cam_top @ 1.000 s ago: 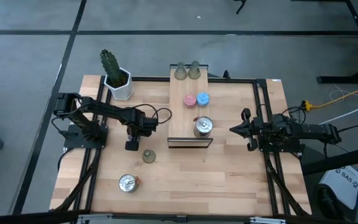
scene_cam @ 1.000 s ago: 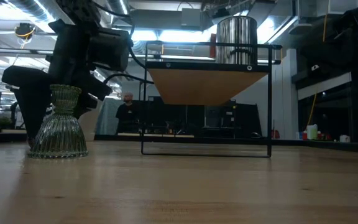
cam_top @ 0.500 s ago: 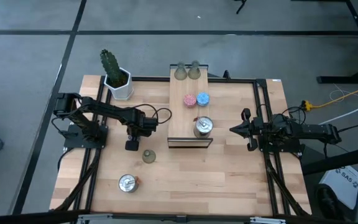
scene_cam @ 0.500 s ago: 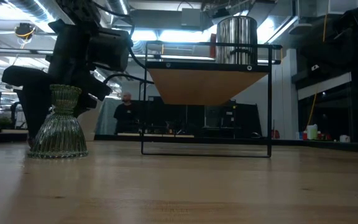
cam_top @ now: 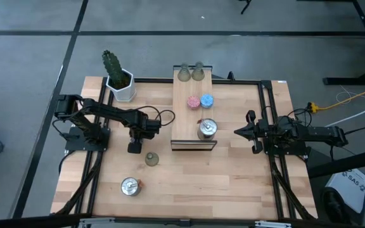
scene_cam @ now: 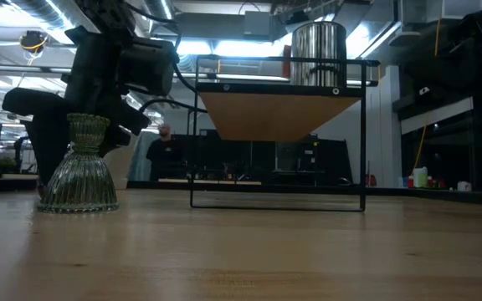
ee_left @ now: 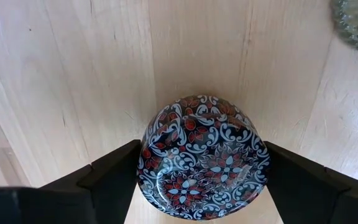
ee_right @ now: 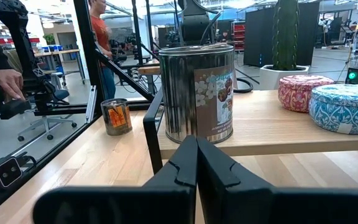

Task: Pick & Place candle stick holders
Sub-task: Put the black scented candle on the shelf

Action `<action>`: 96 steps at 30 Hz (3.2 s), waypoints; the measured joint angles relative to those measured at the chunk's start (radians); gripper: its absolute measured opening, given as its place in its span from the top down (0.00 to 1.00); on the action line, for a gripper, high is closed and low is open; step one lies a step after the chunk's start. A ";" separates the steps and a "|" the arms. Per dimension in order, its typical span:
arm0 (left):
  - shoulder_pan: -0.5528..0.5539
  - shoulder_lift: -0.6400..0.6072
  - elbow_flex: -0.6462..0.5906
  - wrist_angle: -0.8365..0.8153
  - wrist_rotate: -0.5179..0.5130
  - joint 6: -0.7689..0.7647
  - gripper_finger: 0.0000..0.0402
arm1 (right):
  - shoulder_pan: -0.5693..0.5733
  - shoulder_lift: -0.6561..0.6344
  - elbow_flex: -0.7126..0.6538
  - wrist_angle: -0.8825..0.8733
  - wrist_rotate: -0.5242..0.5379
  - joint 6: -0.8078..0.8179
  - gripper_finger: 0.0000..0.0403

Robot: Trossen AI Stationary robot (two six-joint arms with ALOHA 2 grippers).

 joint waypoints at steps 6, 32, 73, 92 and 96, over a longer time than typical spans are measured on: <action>0.000 0.000 0.000 0.000 0.000 0.000 0.23 | 0.000 0.000 0.000 0.000 0.000 0.000 0.99; 0.000 -0.012 0.086 -0.106 0.013 0.001 0.23 | 0.000 0.000 0.000 0.000 0.000 0.000 0.99; 0.286 -0.012 0.597 -0.488 -0.018 0.052 0.23 | 0.000 0.000 0.000 0.000 0.000 0.000 0.99; 0.348 0.025 0.755 -0.392 -0.033 0.105 0.23 | 0.000 0.000 0.000 0.000 0.000 0.000 0.99; 0.349 0.075 0.822 -0.393 -0.036 0.106 0.23 | 0.000 0.000 0.000 0.000 0.000 0.000 0.99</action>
